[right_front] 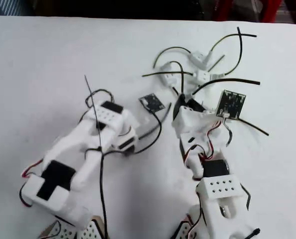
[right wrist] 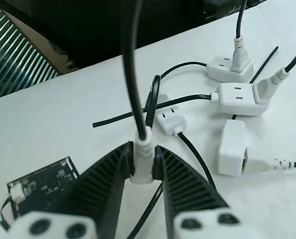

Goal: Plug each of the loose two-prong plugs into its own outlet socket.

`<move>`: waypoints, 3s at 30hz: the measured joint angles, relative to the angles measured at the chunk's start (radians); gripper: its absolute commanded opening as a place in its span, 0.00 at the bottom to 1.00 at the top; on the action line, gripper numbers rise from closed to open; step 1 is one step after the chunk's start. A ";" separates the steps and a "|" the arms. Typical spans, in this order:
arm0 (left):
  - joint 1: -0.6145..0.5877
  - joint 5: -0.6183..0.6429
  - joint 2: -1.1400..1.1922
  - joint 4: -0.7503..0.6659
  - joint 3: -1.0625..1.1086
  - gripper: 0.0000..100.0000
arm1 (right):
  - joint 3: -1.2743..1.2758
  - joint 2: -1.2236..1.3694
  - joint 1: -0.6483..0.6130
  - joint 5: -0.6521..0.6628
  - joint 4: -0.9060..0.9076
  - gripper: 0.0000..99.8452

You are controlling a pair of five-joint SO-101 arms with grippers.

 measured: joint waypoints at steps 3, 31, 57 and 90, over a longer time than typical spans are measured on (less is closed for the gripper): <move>-0.003 0.037 0.051 0.003 -0.083 0.18 | 0.000 0.000 0.000 0.000 0.000 0.02; -0.232 0.210 -0.328 0.318 -0.292 0.29 | -0.025 0.002 -0.164 0.040 0.150 0.02; -0.753 0.209 -0.875 -0.173 0.669 0.29 | -0.264 0.649 -0.522 0.115 -0.041 0.02; -0.753 0.209 -0.876 -0.210 0.695 0.29 | -0.232 0.698 -0.520 0.311 0.031 0.02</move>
